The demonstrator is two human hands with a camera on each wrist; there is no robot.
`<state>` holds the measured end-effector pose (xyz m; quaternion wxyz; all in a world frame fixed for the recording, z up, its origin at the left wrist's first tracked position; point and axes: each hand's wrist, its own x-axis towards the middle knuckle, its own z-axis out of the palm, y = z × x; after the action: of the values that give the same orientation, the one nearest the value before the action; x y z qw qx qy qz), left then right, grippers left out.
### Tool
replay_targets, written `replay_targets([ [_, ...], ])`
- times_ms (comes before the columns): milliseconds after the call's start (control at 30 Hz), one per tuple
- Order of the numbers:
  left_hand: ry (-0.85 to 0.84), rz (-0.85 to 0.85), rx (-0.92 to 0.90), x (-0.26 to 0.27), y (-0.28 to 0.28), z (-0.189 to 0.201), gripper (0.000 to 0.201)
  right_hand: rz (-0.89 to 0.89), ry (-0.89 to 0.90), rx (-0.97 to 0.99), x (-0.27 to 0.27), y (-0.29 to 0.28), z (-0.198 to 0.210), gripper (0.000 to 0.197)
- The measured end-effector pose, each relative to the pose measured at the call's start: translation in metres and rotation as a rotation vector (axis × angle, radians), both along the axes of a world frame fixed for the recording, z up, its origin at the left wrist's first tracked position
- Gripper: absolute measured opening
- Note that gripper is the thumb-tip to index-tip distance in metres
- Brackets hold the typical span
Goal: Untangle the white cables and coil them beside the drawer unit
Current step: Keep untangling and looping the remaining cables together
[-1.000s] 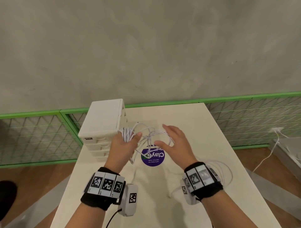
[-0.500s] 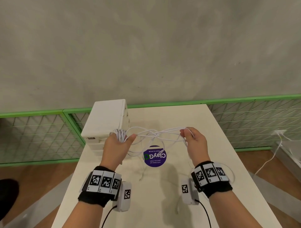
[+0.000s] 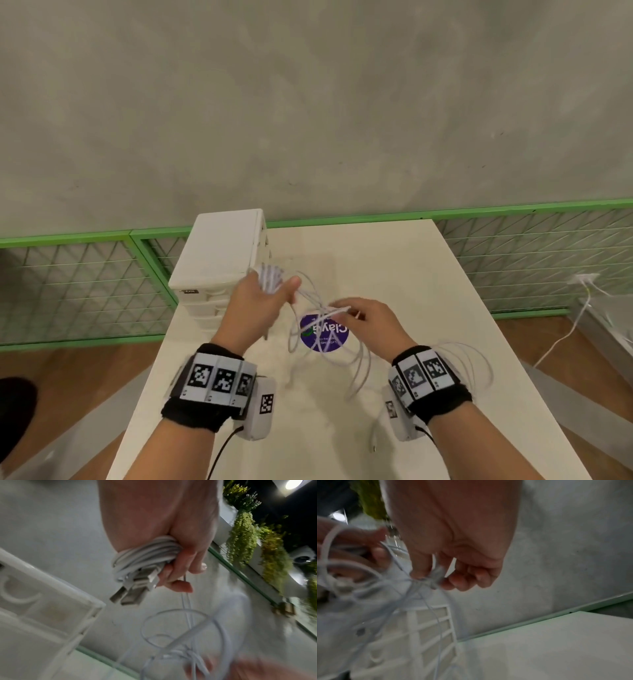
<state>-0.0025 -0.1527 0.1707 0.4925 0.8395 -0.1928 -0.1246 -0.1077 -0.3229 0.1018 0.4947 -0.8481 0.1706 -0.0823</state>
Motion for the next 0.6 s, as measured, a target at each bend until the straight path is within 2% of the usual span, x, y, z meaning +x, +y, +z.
replay_targets([
  [67,-0.029,0.100,0.015,0.011,0.010,0.004,0.045,0.015,0.035,-0.021,-0.006,-0.010,-0.012,0.016],
  [133,-0.036,0.174,-0.028,0.019,0.021,0.006,0.043,-0.019,0.048,-0.130,-0.010,-0.021,-0.021,0.017],
  [200,-0.044,0.239,-0.082,0.029,0.033,0.004,0.043,-0.110,0.049,-0.215,-0.016,-0.033,-0.028,0.018],
  [333,-0.051,0.292,-0.093,0.036,0.043,0.002,0.041,-0.294,0.030,-0.189,-0.033,-0.054,-0.041,0.017],
  [433,-0.049,0.252,-0.085,0.028,0.037,-0.002,0.042,-0.341,0.088,-0.218,-0.036,-0.059,-0.046,0.018],
  [500,0.021,0.162,-0.167,0.019,0.029,-0.004,0.042,-0.345,0.123,-0.202,-0.035,-0.062,-0.049,0.023],
  [533,0.054,0.113,-0.194,0.014,0.023,-0.003,0.042,-0.355,0.098,-0.180,-0.034,-0.062,-0.048,0.028],
  [600,0.099,0.027,-0.211,0.005,0.013,-0.002,0.040,-0.371,-0.088,-0.146,-0.032,-0.055,-0.038,0.039],
])
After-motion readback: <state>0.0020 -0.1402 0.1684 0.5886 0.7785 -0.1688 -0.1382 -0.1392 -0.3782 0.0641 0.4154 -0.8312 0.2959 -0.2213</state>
